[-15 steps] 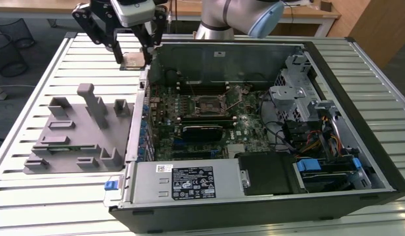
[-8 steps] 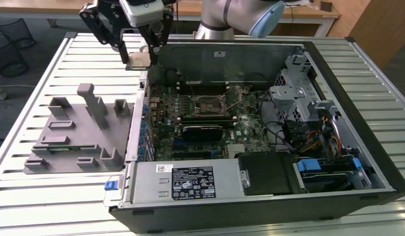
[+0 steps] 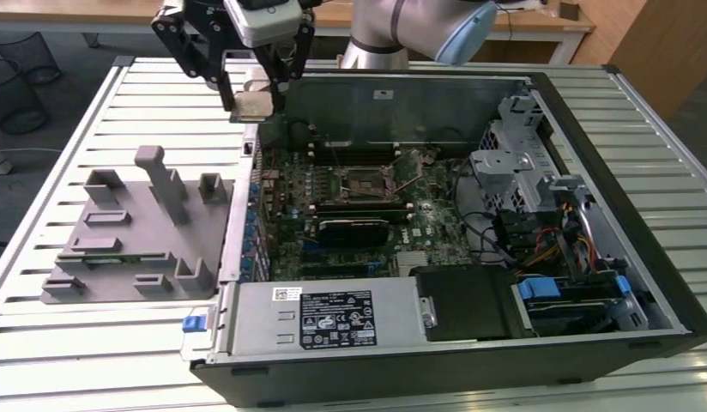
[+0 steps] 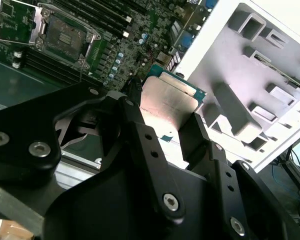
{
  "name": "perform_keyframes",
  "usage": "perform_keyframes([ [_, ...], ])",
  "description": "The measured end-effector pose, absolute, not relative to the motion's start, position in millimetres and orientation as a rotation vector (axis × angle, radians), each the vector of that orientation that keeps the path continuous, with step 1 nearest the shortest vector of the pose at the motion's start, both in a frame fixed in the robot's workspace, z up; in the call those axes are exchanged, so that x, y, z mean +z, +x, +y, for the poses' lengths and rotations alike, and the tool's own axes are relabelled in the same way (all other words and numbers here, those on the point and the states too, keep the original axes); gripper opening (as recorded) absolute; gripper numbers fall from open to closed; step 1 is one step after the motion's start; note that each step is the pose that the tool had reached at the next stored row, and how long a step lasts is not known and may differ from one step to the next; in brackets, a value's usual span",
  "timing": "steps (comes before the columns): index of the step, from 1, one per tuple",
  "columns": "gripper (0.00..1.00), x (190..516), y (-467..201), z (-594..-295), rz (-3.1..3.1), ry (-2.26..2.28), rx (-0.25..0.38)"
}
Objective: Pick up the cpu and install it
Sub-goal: 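Pick up the cpu and move it towards the insertion slot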
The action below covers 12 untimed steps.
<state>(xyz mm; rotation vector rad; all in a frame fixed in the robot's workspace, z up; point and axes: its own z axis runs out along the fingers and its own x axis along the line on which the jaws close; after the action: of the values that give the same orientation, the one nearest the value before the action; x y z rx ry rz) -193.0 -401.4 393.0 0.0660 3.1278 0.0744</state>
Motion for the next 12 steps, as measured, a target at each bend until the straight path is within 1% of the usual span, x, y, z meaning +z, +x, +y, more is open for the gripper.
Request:
perform_keyframes([
  [12, 0.54, 393, -179, -401, 3.128, 0.066, 0.074],
])
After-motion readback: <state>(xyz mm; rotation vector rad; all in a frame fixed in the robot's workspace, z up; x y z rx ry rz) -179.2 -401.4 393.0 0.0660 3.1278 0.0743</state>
